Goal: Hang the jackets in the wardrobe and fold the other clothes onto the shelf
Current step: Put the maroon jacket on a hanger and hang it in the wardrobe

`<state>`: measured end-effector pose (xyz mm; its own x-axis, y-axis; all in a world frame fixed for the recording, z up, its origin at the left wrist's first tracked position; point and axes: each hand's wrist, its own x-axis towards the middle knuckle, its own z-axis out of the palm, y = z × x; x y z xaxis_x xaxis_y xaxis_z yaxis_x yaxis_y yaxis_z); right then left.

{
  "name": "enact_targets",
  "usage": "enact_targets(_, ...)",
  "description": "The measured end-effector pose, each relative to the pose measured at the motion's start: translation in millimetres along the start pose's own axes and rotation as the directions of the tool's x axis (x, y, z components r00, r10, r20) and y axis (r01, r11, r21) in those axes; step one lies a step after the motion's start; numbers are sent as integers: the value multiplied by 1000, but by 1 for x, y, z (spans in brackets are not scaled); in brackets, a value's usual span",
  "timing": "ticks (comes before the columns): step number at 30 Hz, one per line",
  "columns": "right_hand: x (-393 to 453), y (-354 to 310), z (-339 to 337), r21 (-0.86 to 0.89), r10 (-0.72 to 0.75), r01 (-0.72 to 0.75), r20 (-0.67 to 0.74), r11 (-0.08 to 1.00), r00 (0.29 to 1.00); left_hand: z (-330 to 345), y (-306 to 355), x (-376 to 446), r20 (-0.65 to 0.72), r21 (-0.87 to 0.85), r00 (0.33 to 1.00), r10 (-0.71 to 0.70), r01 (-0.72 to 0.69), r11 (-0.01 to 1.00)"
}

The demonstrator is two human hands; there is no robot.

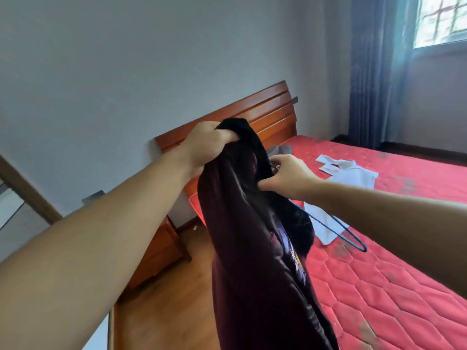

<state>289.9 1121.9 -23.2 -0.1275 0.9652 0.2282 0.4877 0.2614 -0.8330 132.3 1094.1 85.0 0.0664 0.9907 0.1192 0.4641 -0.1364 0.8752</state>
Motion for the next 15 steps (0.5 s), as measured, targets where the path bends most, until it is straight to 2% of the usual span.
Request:
enact_targets(3, 10, 0, 5, -80, -11, 0, -130, 997, 991, -9, 0, -8, 12, 98, 1000, -11, 9, 995)
enact_targets(6, 27, -10, -12, -200, -49, 2, -233, 980, 971, -29, -9, -22, 72, 289, 994, -80, 56, 956)
enact_targets(8, 35, -25, -23, -266, -108, 34, -269, 963, 957, -37, -22, -31, 89, 493, 986, -139, 78, 867)
enact_targets(10, 40, -40, -25, -314, -183, 92, -273, 945, 945, -37, -37, -37, 3, 643, 991, -131, 99, 760)
enact_targets(11, 40, -46, -25, -335, -212, 118, -259, 935, 942, -36, -43, -40, -60, 666, 993, -106, 119, 737)
enact_targets(13, 40, -51, -25, -350, -235, 138, -251, 926, 939, -36, -56, -43, -162, 616, 984, -72, 158, 772)
enact_targets(15, 38, -47, -25, -342, -231, 133, -263, 930, 937, -41, -68, -42, -185, 364, 971, -154, 213, 907)
